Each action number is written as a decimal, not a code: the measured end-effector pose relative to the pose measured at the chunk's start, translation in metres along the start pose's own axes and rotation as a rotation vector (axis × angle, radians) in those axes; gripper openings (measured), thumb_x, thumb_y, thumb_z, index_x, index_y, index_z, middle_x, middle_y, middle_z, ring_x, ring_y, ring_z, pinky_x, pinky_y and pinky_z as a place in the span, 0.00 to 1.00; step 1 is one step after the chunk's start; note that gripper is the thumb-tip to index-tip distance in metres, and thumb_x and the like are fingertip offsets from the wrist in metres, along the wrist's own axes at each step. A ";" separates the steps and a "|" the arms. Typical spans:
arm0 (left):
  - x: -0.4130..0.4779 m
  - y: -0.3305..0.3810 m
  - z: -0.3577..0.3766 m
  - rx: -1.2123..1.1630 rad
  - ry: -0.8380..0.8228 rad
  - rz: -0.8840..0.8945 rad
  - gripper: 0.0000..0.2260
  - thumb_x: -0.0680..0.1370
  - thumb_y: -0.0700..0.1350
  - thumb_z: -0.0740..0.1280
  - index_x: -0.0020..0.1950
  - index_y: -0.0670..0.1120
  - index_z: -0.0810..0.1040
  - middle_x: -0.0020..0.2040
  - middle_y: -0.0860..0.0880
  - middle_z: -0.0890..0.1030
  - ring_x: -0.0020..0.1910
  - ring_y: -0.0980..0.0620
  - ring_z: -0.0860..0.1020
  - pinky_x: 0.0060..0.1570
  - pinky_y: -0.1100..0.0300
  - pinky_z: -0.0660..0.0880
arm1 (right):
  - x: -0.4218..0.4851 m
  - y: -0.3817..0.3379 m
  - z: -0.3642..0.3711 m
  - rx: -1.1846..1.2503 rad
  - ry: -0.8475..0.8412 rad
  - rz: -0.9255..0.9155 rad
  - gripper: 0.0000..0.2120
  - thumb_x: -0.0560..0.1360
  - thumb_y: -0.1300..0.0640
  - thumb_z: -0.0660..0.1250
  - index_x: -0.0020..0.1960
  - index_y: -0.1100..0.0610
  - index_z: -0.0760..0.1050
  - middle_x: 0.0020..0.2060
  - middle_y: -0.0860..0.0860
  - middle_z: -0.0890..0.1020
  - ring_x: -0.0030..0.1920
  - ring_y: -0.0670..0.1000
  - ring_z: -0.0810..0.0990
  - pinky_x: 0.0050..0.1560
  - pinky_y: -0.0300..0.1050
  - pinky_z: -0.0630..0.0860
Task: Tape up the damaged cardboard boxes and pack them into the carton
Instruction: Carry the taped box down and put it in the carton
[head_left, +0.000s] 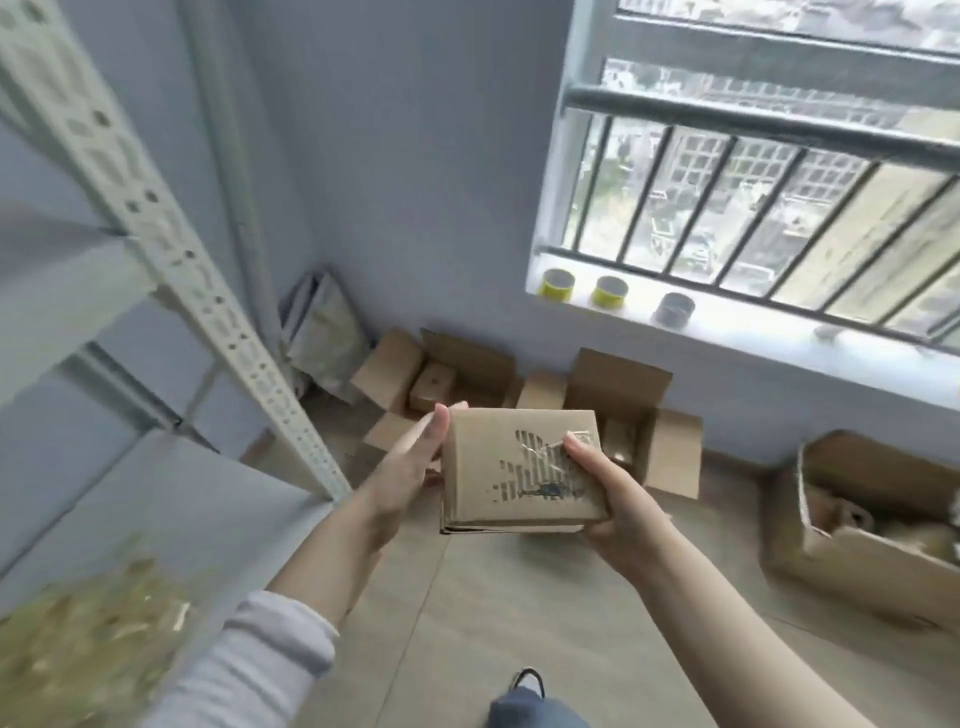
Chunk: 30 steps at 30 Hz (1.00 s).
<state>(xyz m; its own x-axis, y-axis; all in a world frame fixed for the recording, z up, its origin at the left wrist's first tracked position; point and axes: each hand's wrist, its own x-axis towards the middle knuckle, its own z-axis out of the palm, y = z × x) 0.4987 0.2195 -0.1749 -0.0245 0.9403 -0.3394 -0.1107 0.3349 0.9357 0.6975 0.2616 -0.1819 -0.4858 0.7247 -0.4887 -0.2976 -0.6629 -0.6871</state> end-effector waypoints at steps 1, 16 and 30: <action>0.015 -0.004 0.010 0.056 -0.061 -0.024 0.25 0.71 0.64 0.56 0.63 0.54 0.72 0.59 0.53 0.80 0.57 0.55 0.78 0.52 0.61 0.75 | 0.001 -0.006 -0.019 -0.013 0.026 0.005 0.21 0.68 0.50 0.67 0.58 0.58 0.74 0.43 0.54 0.85 0.40 0.50 0.84 0.36 0.42 0.80; 0.242 -0.071 0.129 -0.241 0.102 -0.345 0.14 0.78 0.49 0.65 0.60 0.44 0.72 0.53 0.46 0.80 0.48 0.51 0.79 0.43 0.59 0.78 | 0.108 -0.037 -0.167 0.026 0.451 0.104 0.46 0.60 0.37 0.67 0.75 0.42 0.54 0.72 0.48 0.64 0.71 0.54 0.64 0.62 0.65 0.66; 0.482 -0.159 0.171 0.191 -0.048 -0.460 0.27 0.71 0.52 0.72 0.65 0.59 0.63 0.67 0.52 0.65 0.65 0.55 0.66 0.66 0.56 0.66 | 0.338 -0.077 -0.293 -0.592 0.828 0.119 0.47 0.66 0.50 0.75 0.76 0.51 0.51 0.71 0.49 0.61 0.72 0.49 0.56 0.72 0.51 0.58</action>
<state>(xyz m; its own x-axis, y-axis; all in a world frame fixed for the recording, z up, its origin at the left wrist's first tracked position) 0.6745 0.6297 -0.4706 0.0304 0.6929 -0.7204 0.0851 0.7163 0.6926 0.7973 0.6125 -0.4515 0.3014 0.7115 -0.6348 0.2782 -0.7024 -0.6551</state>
